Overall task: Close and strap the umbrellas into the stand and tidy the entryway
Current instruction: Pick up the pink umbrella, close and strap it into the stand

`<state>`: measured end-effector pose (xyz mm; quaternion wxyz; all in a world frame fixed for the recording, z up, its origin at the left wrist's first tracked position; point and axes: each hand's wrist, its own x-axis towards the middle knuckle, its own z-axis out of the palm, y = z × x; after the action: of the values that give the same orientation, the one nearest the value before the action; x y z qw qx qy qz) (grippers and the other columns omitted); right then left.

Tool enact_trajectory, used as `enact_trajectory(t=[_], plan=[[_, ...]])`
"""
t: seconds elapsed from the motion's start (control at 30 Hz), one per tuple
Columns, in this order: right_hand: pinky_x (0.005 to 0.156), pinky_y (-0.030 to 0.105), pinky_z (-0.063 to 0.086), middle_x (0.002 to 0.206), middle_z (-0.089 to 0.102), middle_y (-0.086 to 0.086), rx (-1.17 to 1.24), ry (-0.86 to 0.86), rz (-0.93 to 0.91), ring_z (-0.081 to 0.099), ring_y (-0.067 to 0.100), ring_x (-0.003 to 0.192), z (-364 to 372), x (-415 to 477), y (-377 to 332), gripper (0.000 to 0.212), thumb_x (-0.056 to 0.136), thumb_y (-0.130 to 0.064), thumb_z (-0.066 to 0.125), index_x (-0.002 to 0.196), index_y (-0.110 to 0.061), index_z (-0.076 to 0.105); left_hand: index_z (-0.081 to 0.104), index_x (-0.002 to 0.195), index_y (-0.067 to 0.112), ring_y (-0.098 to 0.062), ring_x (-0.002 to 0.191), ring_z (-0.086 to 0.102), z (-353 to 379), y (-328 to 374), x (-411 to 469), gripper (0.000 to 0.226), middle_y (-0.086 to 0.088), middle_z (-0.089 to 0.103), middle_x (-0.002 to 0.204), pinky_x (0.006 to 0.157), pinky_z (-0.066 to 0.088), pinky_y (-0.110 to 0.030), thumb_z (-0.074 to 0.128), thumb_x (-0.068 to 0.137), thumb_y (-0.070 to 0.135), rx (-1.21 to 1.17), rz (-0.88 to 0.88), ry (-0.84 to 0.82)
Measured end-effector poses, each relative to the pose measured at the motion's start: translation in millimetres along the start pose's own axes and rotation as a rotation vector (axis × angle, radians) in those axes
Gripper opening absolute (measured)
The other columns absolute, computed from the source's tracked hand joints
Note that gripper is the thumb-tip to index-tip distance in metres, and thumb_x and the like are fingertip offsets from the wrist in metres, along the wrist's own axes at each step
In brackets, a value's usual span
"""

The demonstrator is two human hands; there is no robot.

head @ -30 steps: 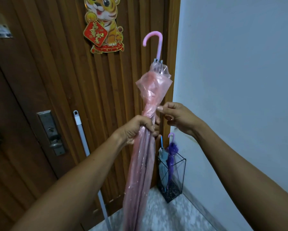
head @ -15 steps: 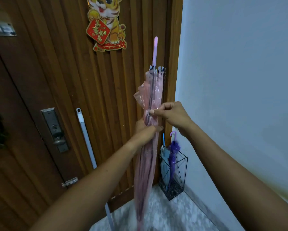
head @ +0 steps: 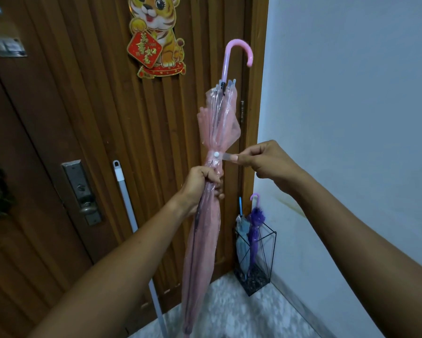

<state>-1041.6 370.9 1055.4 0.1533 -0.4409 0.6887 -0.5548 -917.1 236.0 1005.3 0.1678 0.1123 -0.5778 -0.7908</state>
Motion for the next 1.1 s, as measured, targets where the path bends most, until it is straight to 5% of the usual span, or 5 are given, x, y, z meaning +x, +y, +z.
enact_trajectory(t=[0.27,0.5,0.6,0.73,1.1], plan=[[0.061,0.031,0.034,0.064,0.054,0.002,0.326,-0.264,0.049,0.045,0.017,0.058,-9,5,10,0.038,0.082,-0.031,0.08,0.081,-0.001,0.057,0.058,0.086,-0.002,-0.02,0.048,0.048,21,15,-7,0.04,-0.008,0.048,0.055,0.064,0.044,-0.033,0.039,0.055,0.017,-0.11,-0.163,-0.435],[0.058,0.011,0.046,0.062,0.062,0.0,0.121,0.167,-0.069,0.059,0.001,0.054,6,1,19,0.028,0.083,-0.006,0.079,0.062,-0.008,0.06,0.061,0.106,0.015,-0.016,0.081,0.056,16,-9,-3,0.045,0.006,0.063,0.086,0.078,0.045,-0.034,0.072,0.066,0.033,0.462,-0.032,0.04],[0.069,0.023,0.054,0.064,0.067,0.003,0.037,0.162,-0.045,0.065,0.008,0.064,20,1,27,0.022,0.08,-0.013,0.082,0.064,-0.008,0.068,0.039,0.13,0.023,-0.007,0.1,0.054,38,-30,-7,0.072,0.012,0.051,0.115,0.078,0.045,-0.026,0.084,0.074,0.031,0.645,0.049,0.208],[0.069,0.019,0.054,0.072,0.074,0.004,0.012,0.062,-0.103,0.069,0.006,0.067,22,-5,15,0.016,0.083,-0.017,0.081,0.079,-0.002,0.076,0.053,0.119,0.019,-0.019,0.089,0.066,38,-40,4,0.052,-0.002,0.064,0.104,0.074,0.059,-0.037,0.069,0.07,0.013,0.55,0.194,0.506],[0.06,0.005,0.047,0.085,0.079,0.0,0.081,0.05,-0.068,0.071,-0.002,0.076,-8,-16,6,0.024,0.085,-0.027,0.078,0.095,-0.005,0.08,0.067,0.089,0.0,-0.014,0.049,0.047,33,0,-13,0.036,-0.005,0.048,0.058,0.046,0.039,-0.026,0.05,0.059,-0.012,0.513,0.296,0.352]])
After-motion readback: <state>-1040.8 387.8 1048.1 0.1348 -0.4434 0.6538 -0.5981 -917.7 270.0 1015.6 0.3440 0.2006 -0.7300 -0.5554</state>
